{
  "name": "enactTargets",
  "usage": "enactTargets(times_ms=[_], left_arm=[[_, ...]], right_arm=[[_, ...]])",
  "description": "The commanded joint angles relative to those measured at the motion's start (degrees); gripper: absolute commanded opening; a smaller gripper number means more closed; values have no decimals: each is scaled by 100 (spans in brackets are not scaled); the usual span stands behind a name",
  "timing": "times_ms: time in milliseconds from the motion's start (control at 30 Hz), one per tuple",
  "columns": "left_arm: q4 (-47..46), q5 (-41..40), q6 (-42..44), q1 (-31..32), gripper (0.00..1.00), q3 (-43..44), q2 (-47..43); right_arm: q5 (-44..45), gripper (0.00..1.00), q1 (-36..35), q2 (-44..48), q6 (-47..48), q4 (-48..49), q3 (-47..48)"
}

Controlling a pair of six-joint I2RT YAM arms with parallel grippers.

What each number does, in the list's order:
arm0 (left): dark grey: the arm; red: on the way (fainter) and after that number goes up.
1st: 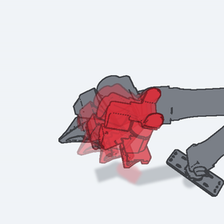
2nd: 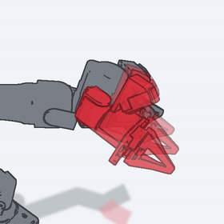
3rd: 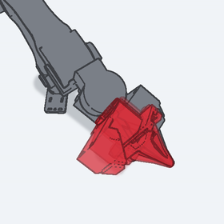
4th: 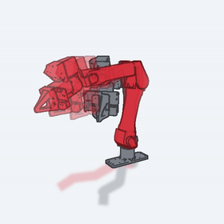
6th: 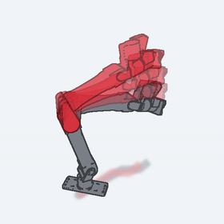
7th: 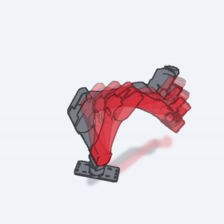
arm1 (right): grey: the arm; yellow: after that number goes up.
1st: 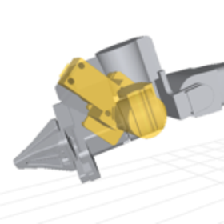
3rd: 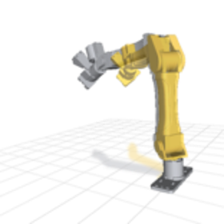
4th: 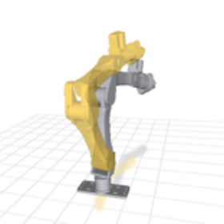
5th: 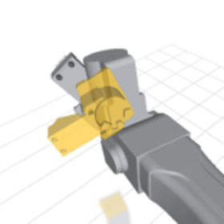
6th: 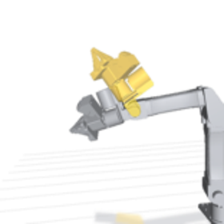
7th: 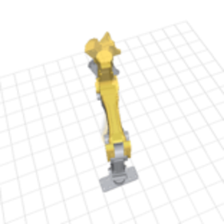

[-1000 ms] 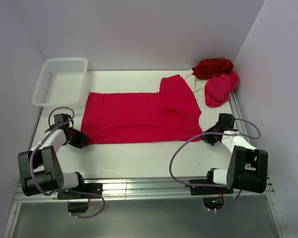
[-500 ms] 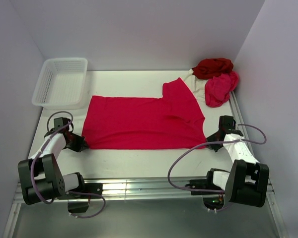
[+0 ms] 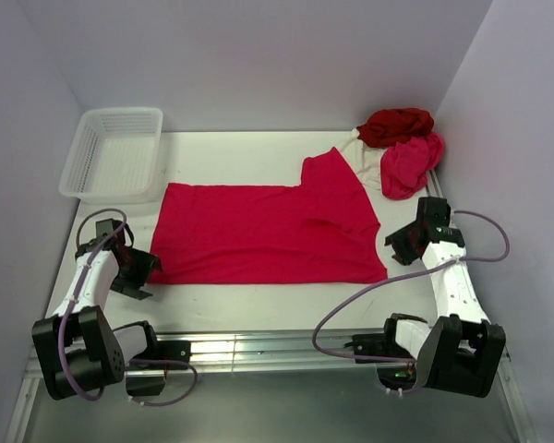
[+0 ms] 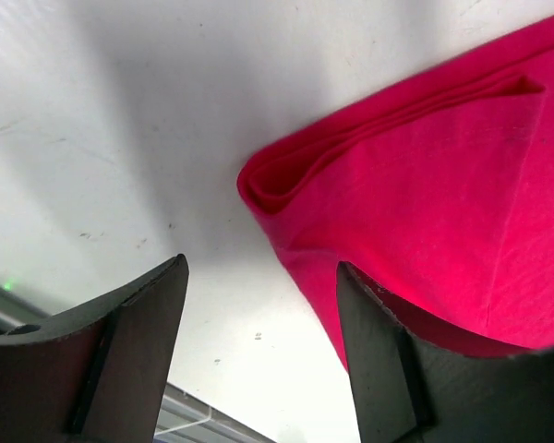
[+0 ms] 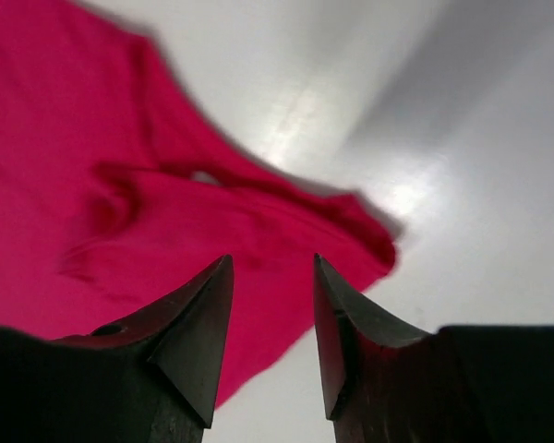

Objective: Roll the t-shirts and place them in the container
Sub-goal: Fold the tshirt

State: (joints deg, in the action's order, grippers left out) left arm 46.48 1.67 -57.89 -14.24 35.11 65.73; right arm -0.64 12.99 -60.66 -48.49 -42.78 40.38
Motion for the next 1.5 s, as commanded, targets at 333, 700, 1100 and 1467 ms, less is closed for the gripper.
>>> enactTargets(times_ms=[333, 700, 1100, 1467], left_arm=[[107, -132, 550, 227, 73, 1181, -641], [-42, -141, 515, 694, 75, 1235, -544], [45, -378, 612, 686, 76, 1463, -360], [37, -343, 630, 694, 76, 1516, -324]], right_arm=[[-1104, 42, -1062, -1843, -310, 1798, 1138], [-946, 43, -1421, -2933, -170, 2169, 1507], [-771, 42, -1616, -3329, -178, 2372, 1394], [-525, 40, -1633, -2996, -73, 2310, 1306]])
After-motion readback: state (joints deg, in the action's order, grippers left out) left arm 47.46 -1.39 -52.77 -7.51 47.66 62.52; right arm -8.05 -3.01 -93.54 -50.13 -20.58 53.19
